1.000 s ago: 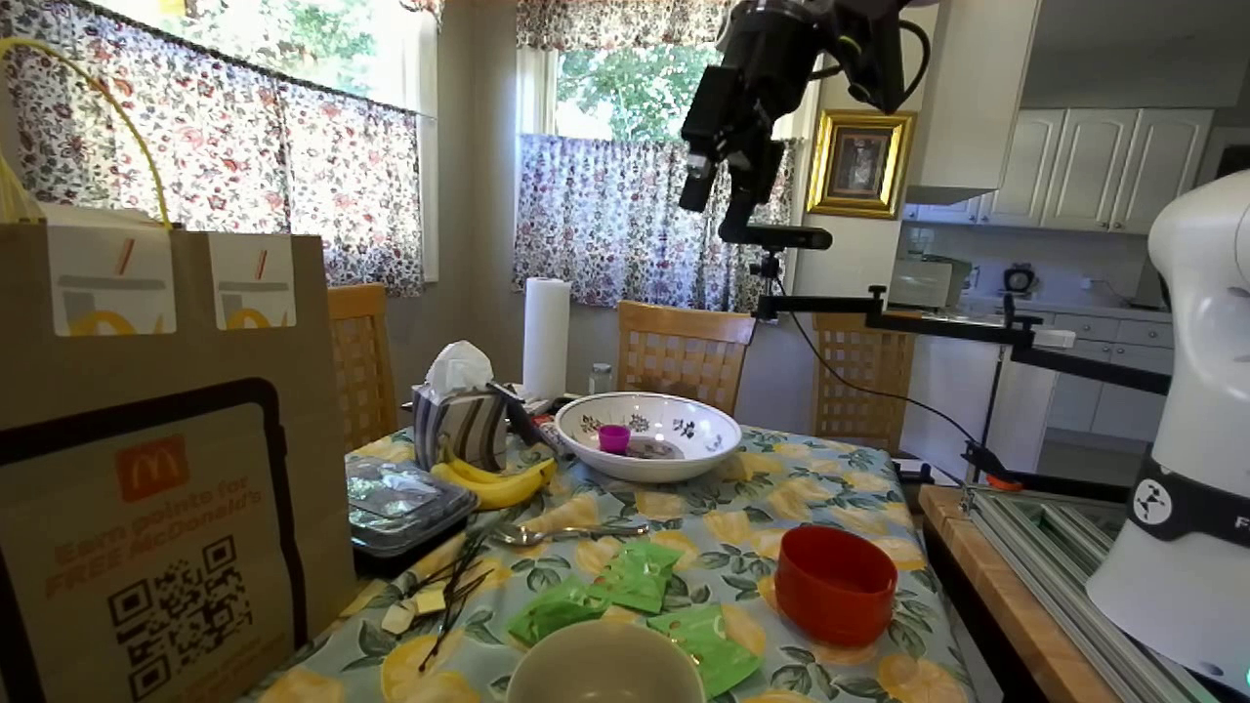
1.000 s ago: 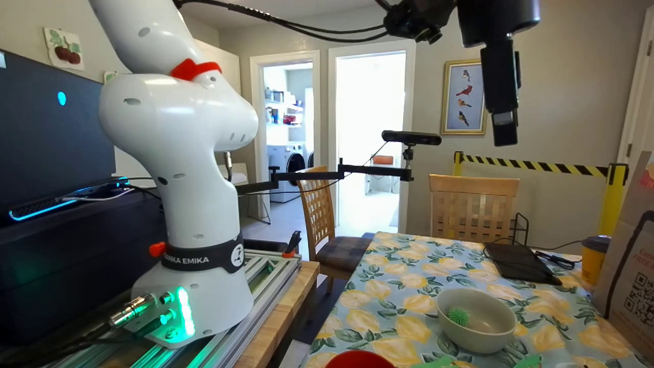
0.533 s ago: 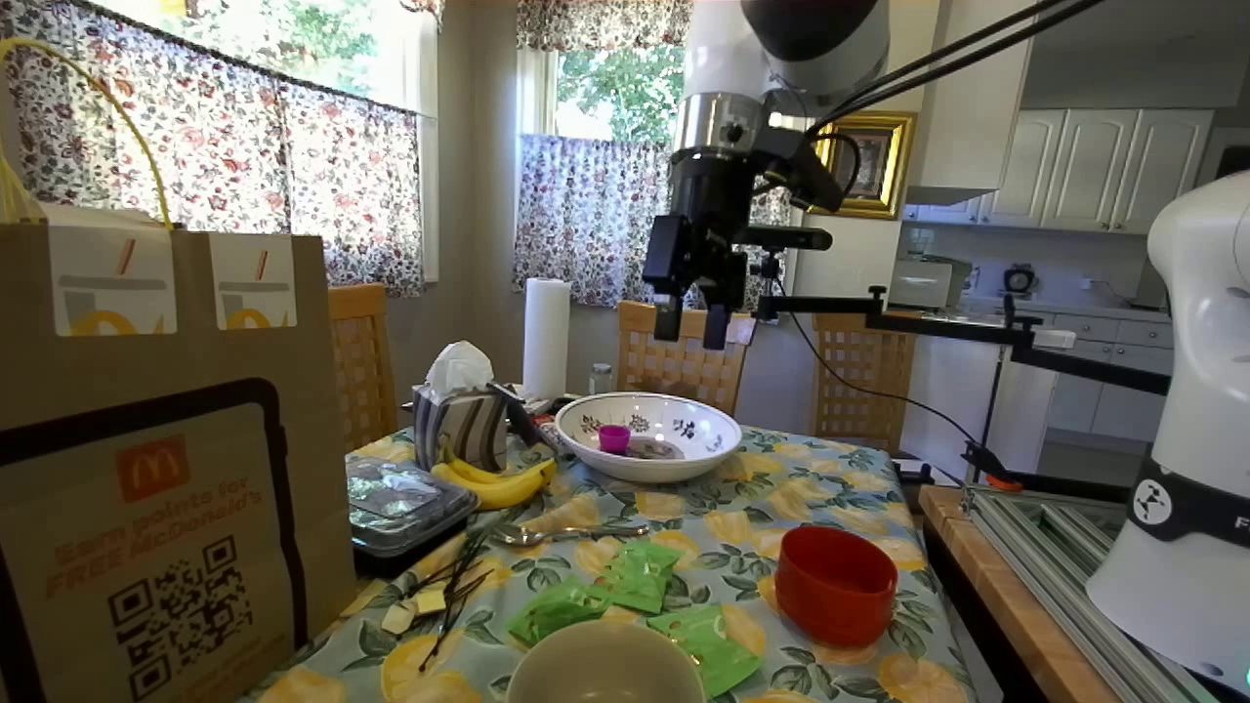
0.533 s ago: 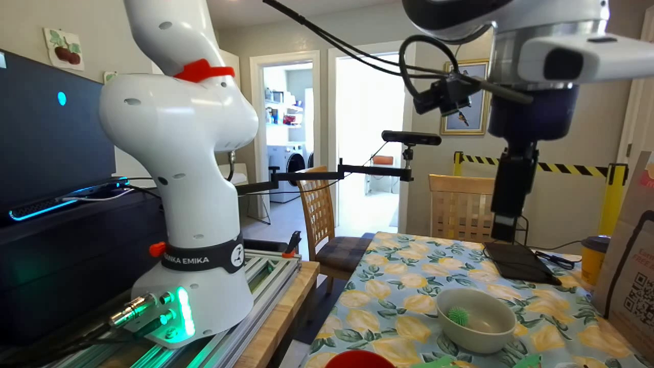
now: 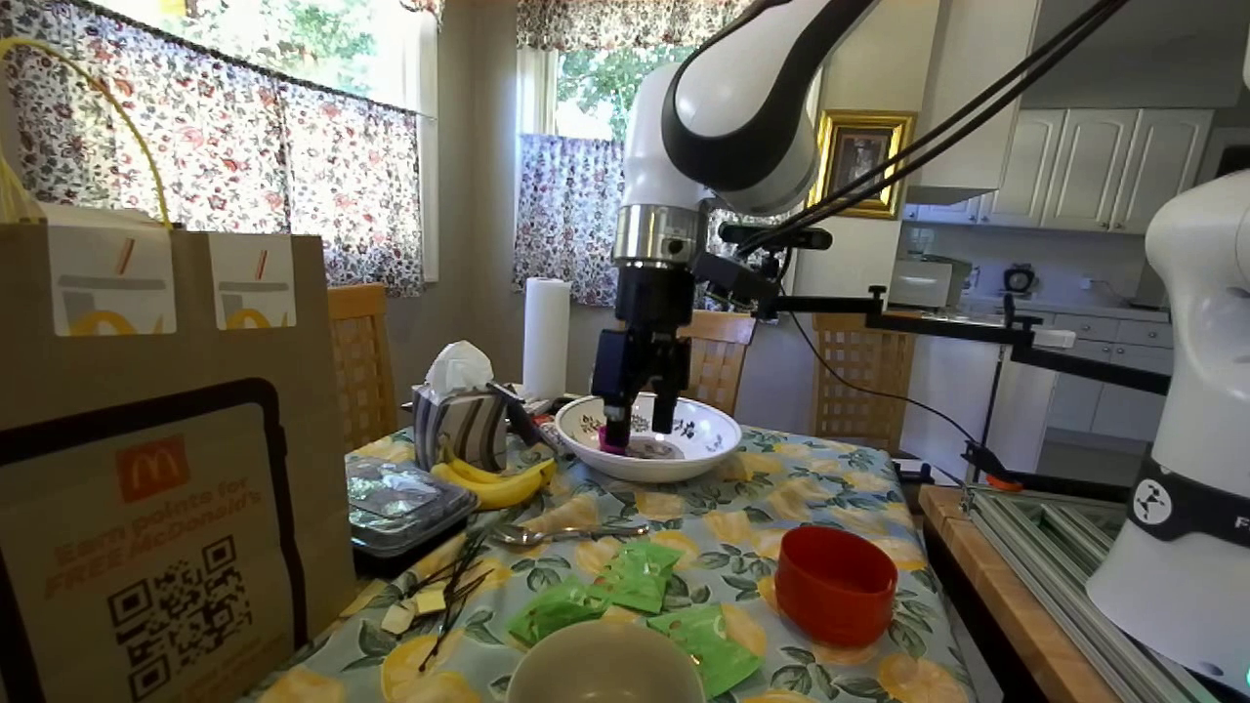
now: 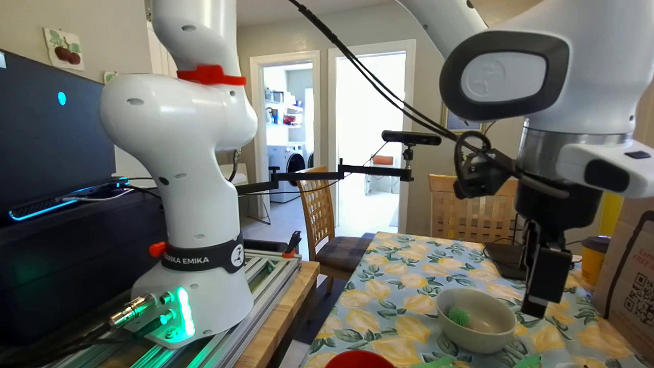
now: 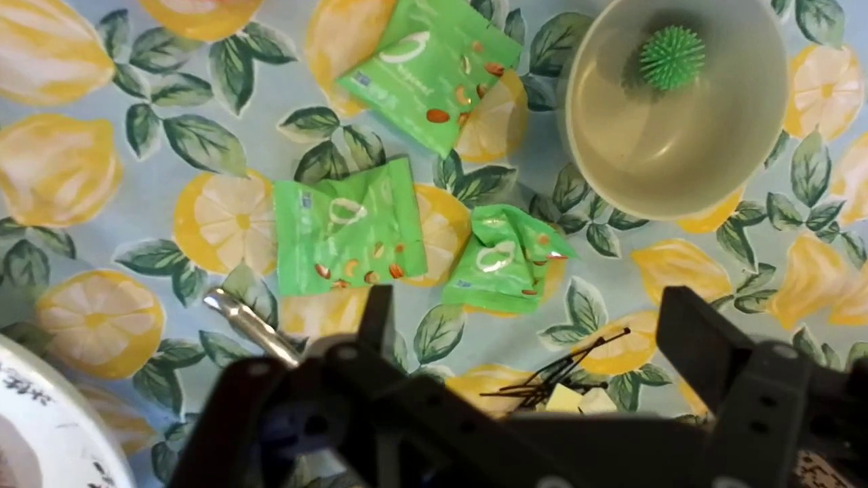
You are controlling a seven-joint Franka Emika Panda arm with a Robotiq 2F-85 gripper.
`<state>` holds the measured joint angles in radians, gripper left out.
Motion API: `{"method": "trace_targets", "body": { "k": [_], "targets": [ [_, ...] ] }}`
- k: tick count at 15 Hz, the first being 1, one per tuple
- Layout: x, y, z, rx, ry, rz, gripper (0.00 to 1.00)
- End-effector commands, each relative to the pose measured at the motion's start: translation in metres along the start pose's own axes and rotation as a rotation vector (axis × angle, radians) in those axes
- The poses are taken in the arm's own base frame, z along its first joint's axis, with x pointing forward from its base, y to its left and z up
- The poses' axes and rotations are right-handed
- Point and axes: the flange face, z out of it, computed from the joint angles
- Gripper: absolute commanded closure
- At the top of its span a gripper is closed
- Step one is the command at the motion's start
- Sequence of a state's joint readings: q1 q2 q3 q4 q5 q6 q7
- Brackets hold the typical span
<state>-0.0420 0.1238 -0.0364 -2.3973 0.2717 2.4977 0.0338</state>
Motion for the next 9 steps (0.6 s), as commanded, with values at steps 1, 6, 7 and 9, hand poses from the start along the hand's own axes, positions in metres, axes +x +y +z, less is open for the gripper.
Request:
{"method": "trace_targets", "body": {
  "k": [1,6,7,9],
  "targets": [
    [0.021,-0.005,0.021,-0.036,-0.004,-0.076,0.00],
    [0.012,-0.002,0.007,-0.017,0.023,-0.030,0.00],
    [0.016,-0.001,0.006,-0.022,0.021,-0.023,0.00],
    [0.032,-0.001,0.019,-0.047,0.032,-0.016,0.00]
  ]
}}
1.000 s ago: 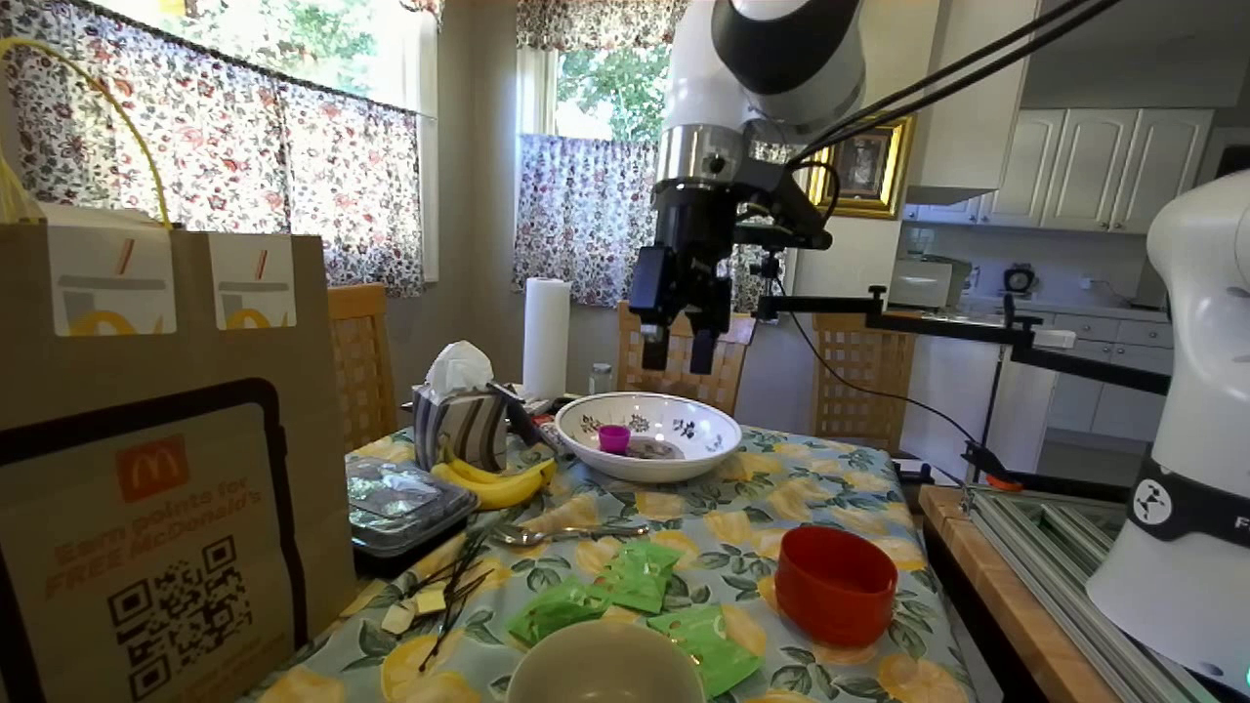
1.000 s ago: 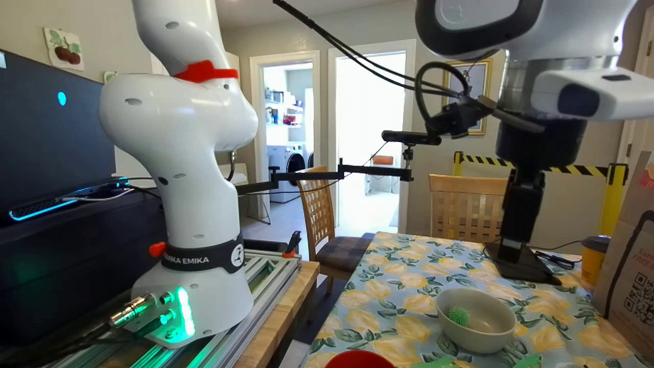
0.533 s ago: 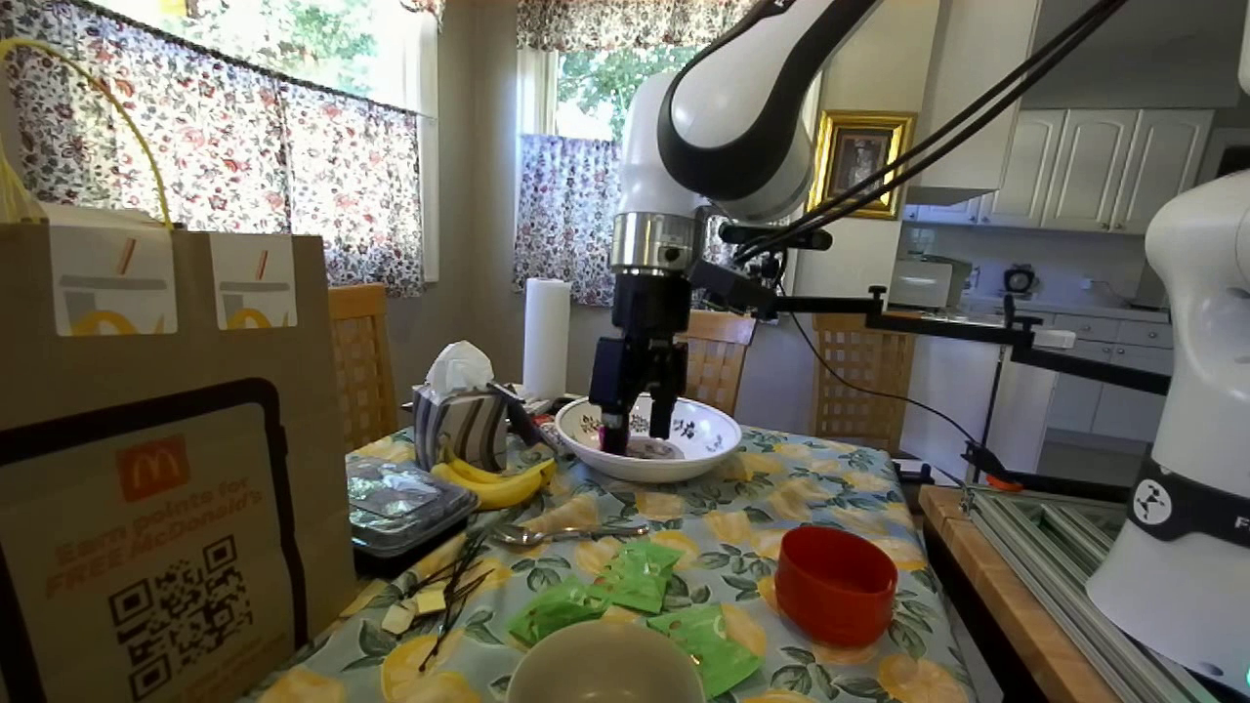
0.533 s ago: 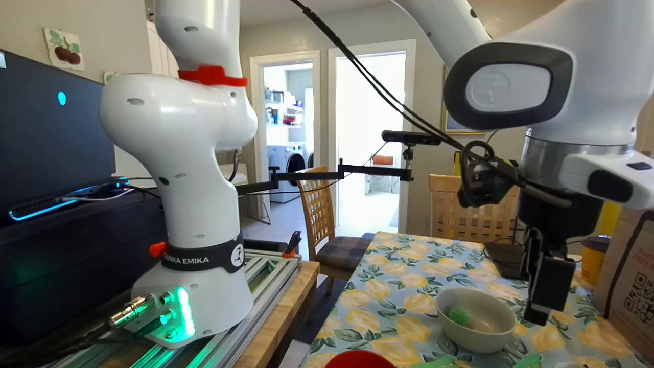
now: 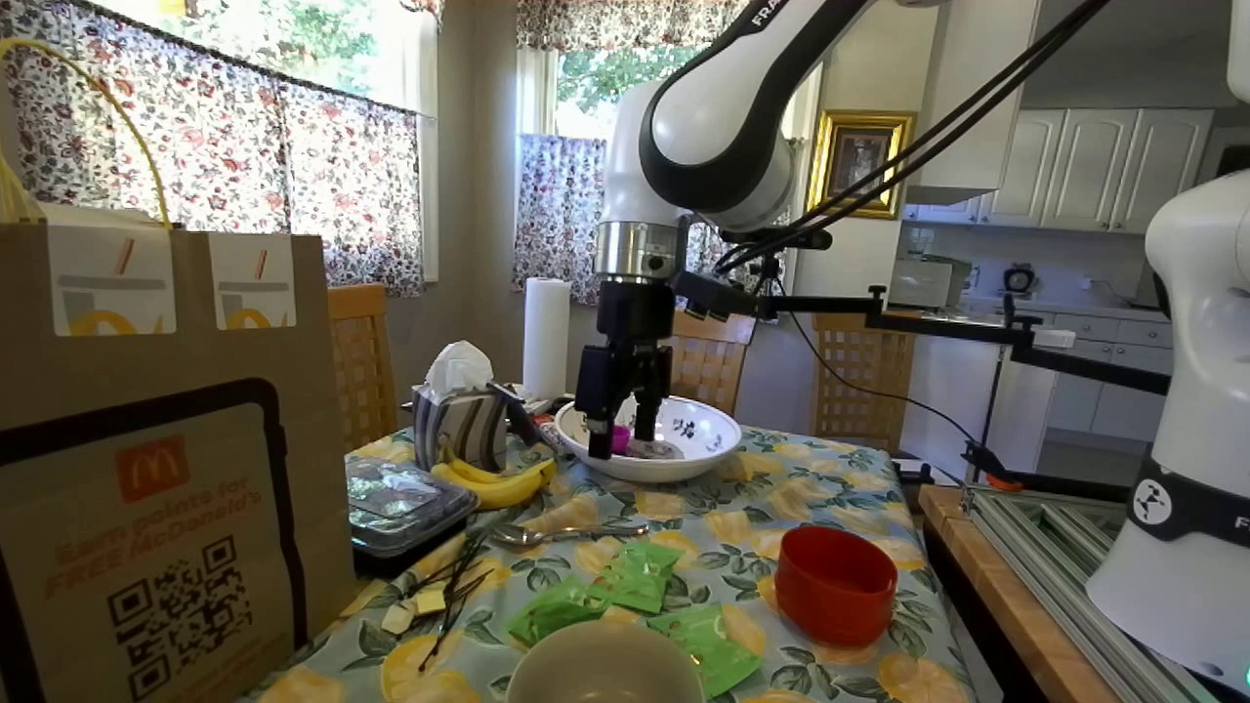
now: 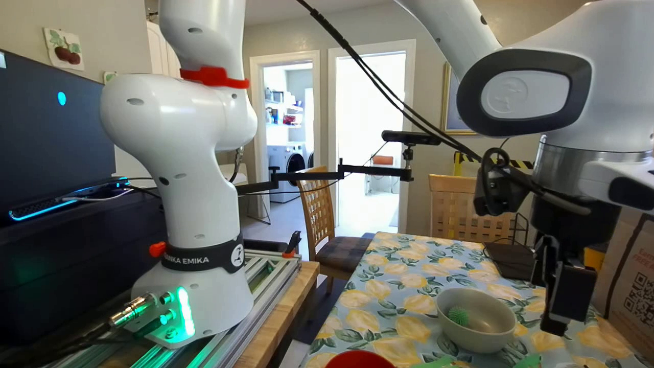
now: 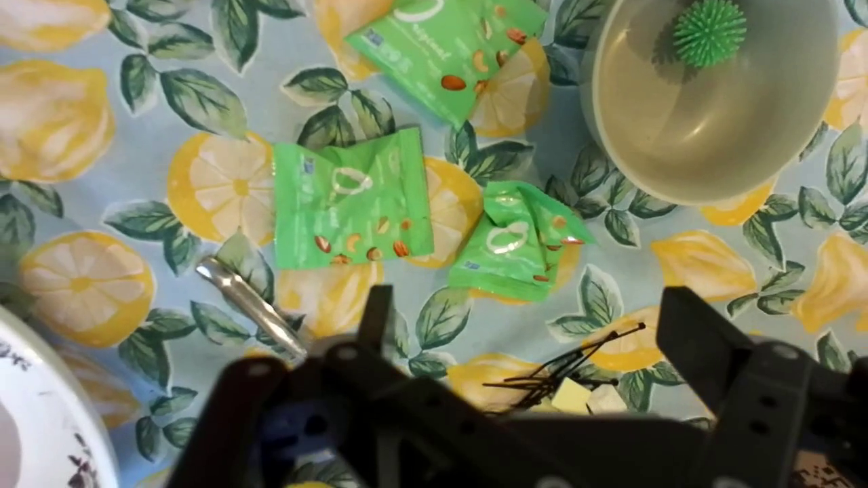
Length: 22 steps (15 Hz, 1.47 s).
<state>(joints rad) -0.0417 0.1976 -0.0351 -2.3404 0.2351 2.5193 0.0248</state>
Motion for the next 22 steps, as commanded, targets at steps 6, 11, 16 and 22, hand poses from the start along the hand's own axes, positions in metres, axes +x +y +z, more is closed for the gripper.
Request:
{"method": "trace_targets", "body": {
  "k": [6,11,16,22],
  "targets": [
    [0.035,-0.015,0.055,-0.028,0.047,-0.050,0.00],
    [0.048,-0.028,0.105,-0.062,0.002,-0.101,0.00],
    [0.062,-0.036,0.137,-0.062,-0.023,-0.107,0.00],
    [0.074,-0.042,0.160,-0.041,-0.060,-0.057,0.00]
  ]
}}
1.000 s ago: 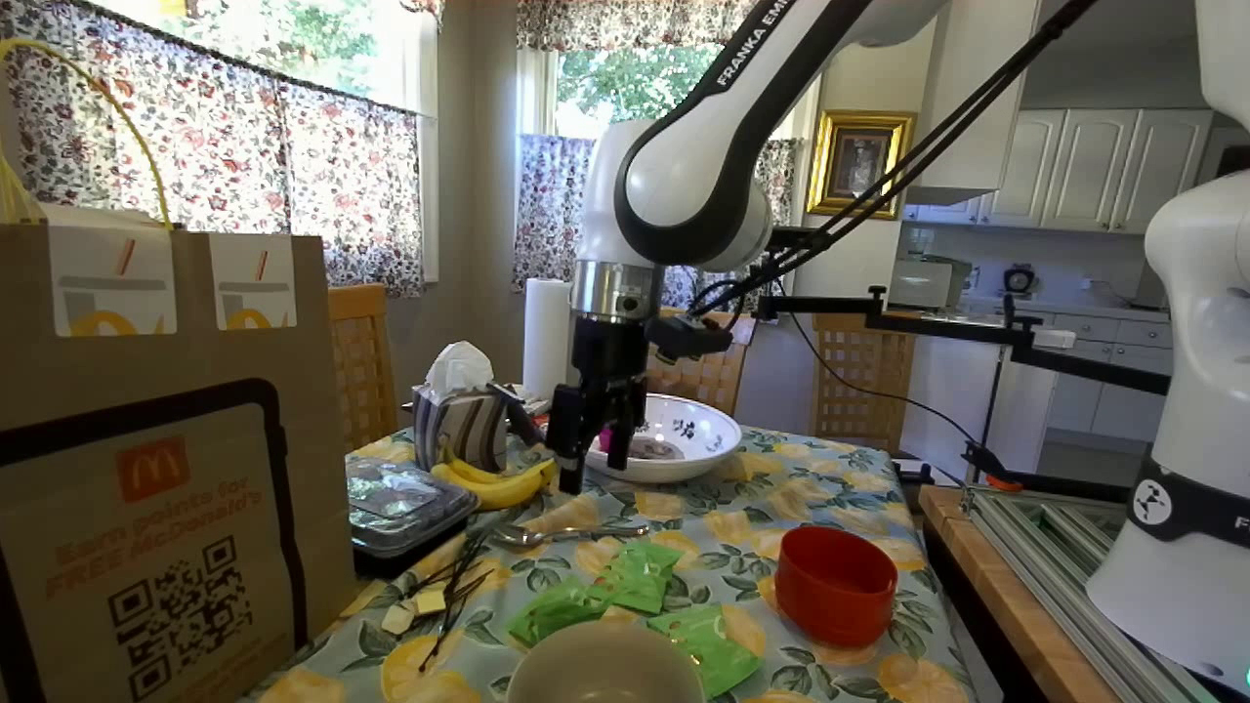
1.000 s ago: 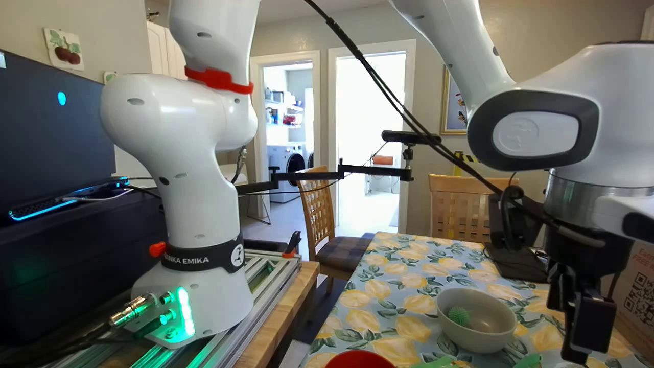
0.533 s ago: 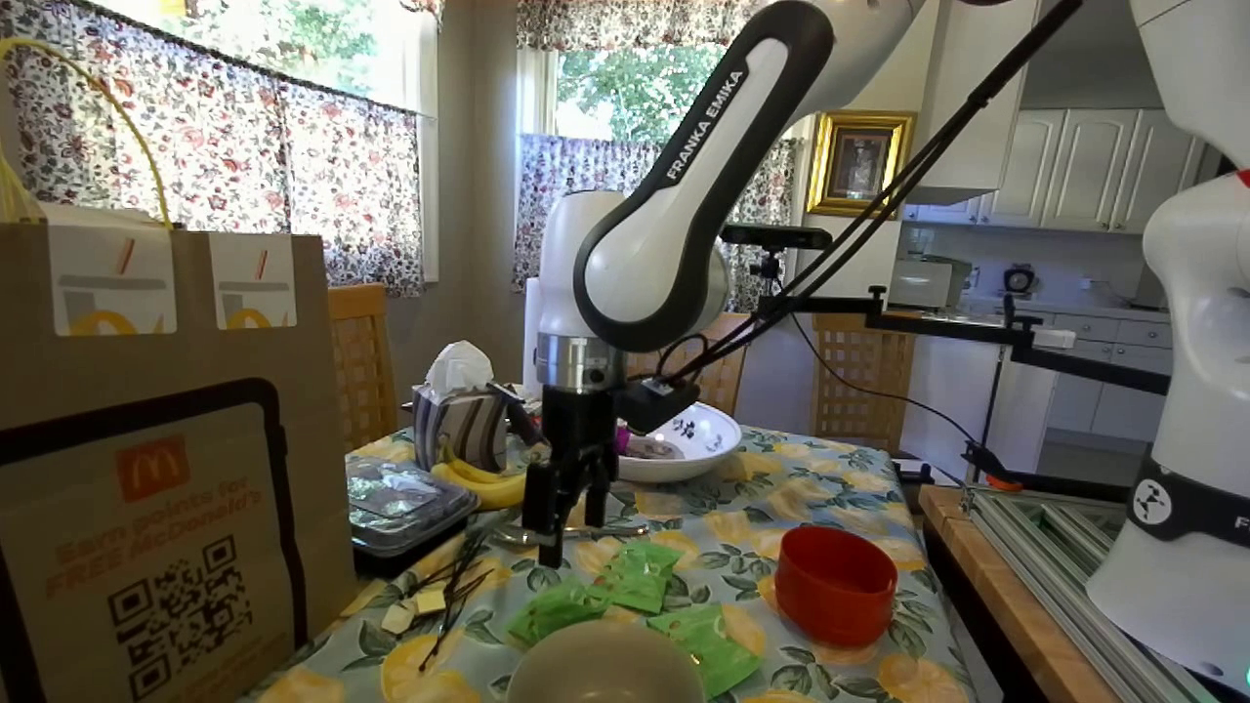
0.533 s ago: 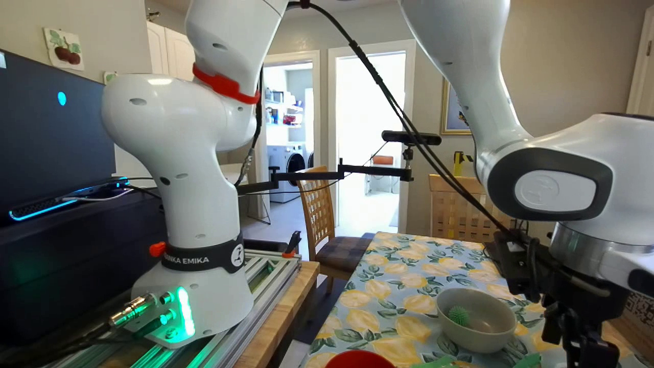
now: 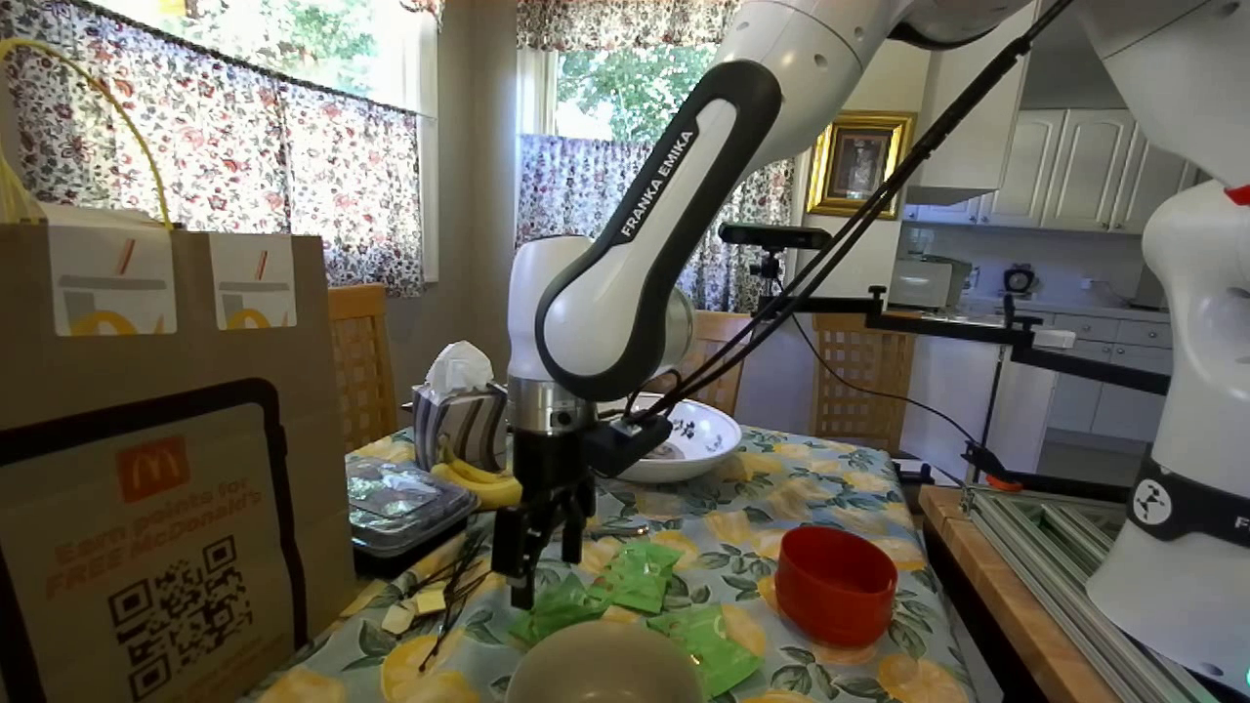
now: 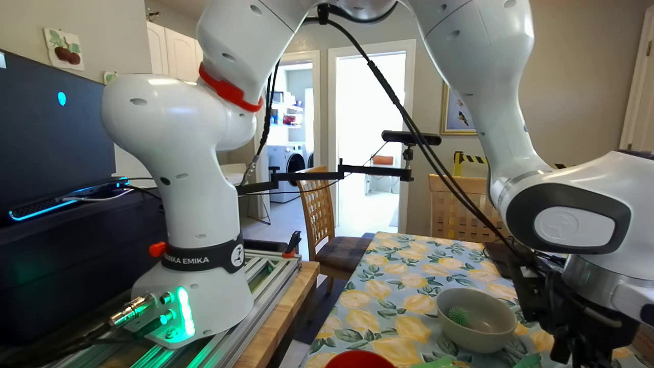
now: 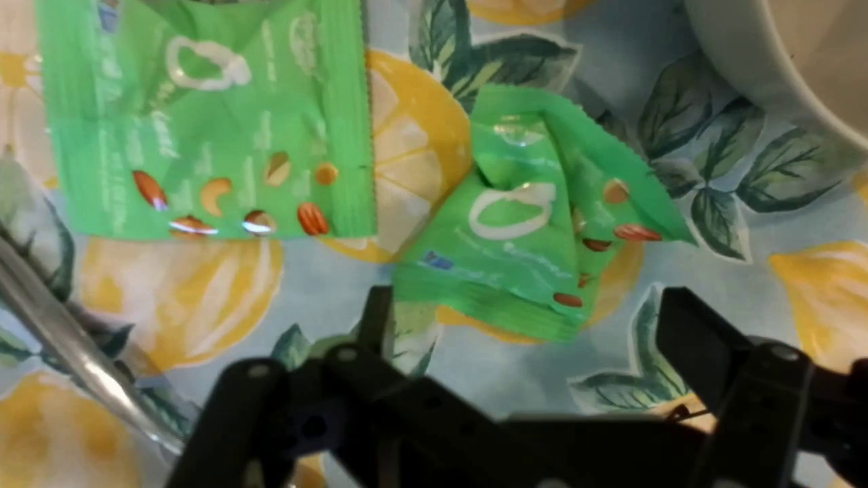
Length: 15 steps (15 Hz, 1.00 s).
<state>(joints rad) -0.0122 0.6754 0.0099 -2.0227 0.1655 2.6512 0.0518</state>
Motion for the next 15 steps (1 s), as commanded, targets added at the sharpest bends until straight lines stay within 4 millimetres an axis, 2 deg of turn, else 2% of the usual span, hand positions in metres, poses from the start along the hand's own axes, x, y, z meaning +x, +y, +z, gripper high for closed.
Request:
{"method": "trace_targets", "body": {
  "k": [1,2,3,4,5,8,11,13,15],
  "targets": [
    [0.014,-0.005,0.015,0.015,-0.038,0.034,0.04],
    [0.014,-0.006,0.018,0.010,-0.053,0.037,0.10],
    [0.015,-0.006,0.021,0.010,-0.068,0.047,0.29],
    [0.015,-0.006,0.023,0.008,-0.082,0.057,0.30],
    [0.016,-0.005,0.024,0.008,-0.099,0.069,0.37],
    [0.016,-0.005,0.019,-0.004,-0.132,0.109,0.63],
    [0.013,0.000,0.004,-0.032,-0.154,0.125,0.85],
    [0.008,0.006,-0.005,-0.055,-0.177,0.112,0.99],
    [0.004,0.013,-0.015,-0.079,-0.213,0.100,1.00]
  ]
}}
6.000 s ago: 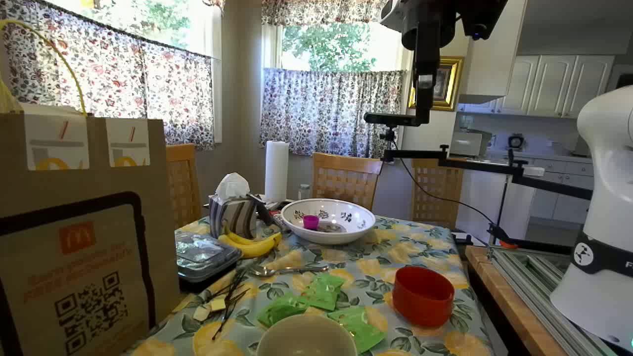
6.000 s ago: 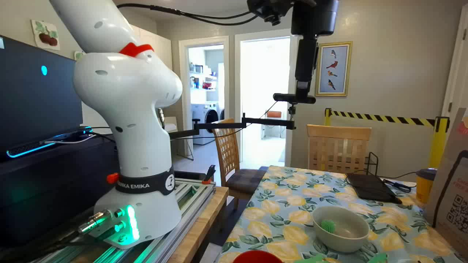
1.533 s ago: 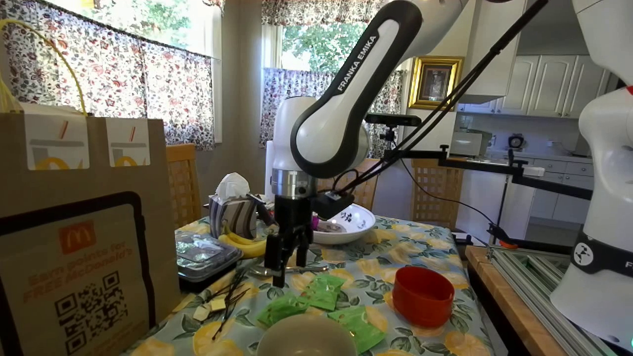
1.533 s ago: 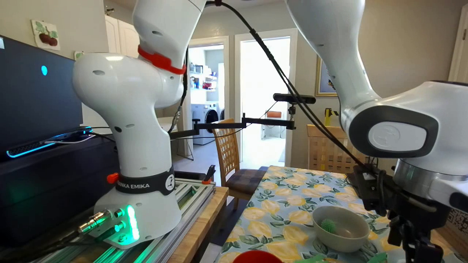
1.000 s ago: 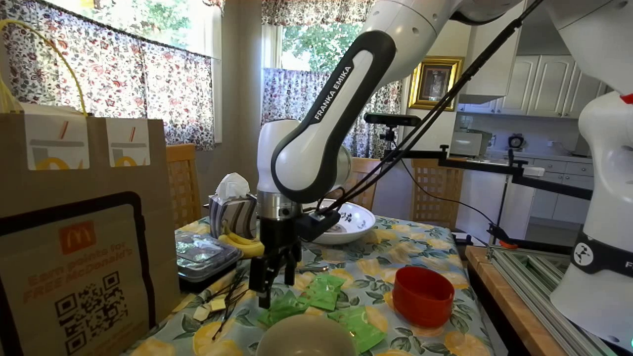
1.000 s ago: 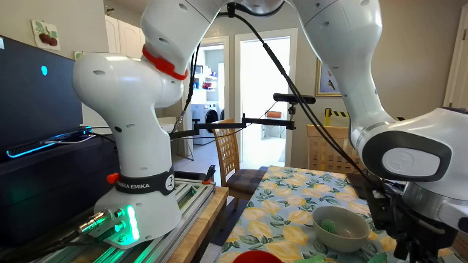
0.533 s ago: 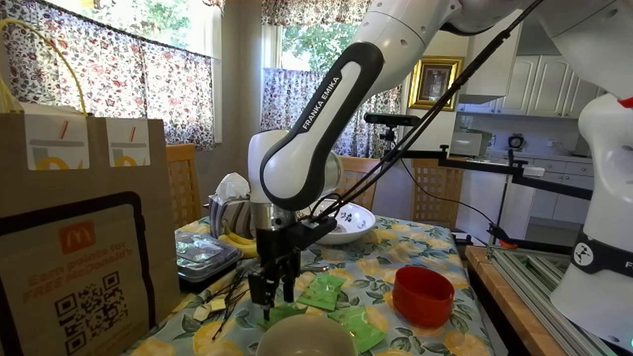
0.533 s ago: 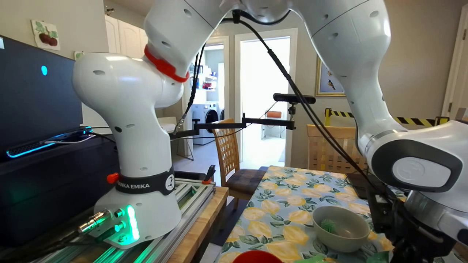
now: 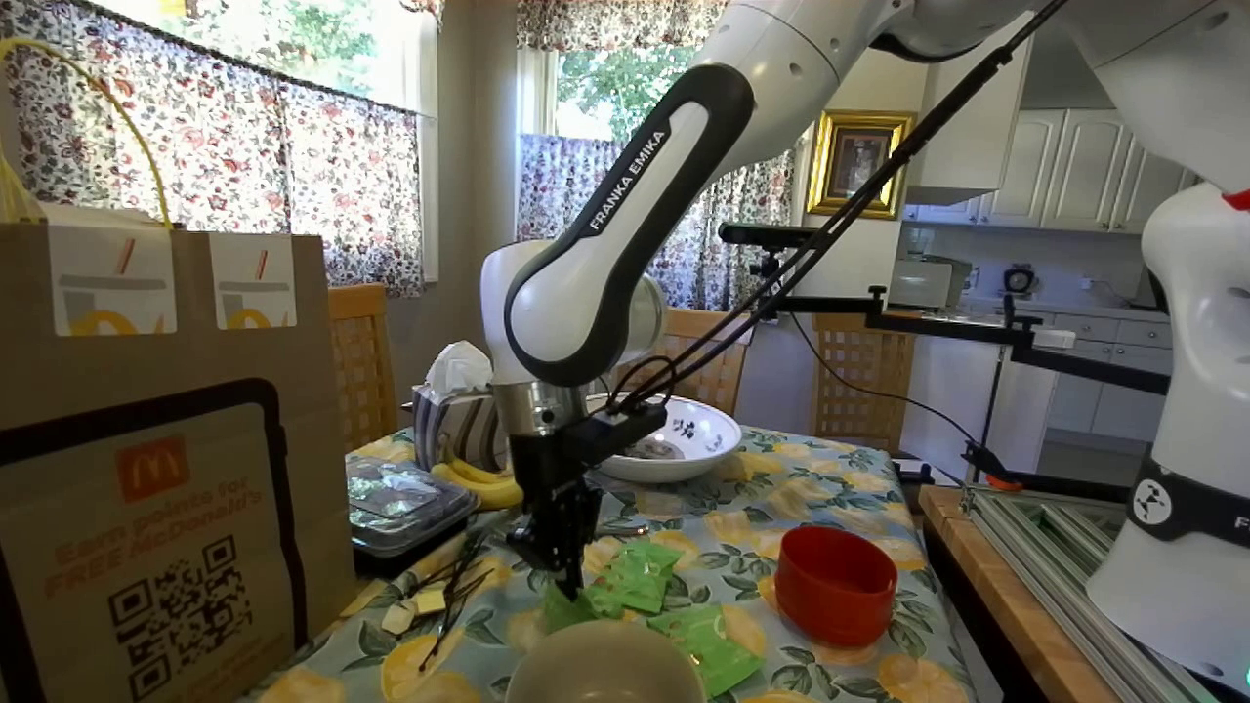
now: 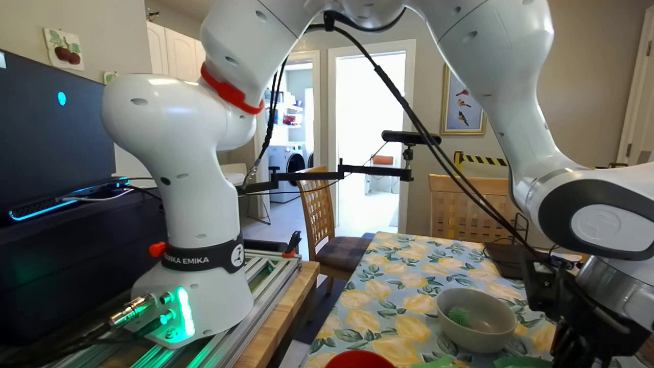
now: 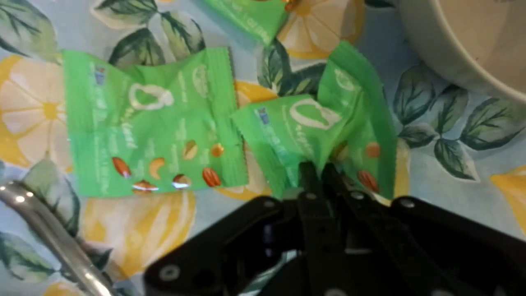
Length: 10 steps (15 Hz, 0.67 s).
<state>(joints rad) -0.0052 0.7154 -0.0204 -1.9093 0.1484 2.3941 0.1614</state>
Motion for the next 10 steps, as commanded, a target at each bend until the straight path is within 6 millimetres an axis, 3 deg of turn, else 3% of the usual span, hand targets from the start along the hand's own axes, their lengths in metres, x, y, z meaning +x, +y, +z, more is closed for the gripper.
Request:
{"method": "trace_targets", "body": {
  "k": [1,7,10],
  "targets": [
    [-0.010,0.011,-0.021,-0.048,-0.054,-0.013,1.00],
    [-0.037,0.018,-0.053,-0.111,-0.109,-0.083,1.00],
    [-0.060,0.013,-0.052,-0.176,-0.161,-0.158,1.00]
  ]
}}
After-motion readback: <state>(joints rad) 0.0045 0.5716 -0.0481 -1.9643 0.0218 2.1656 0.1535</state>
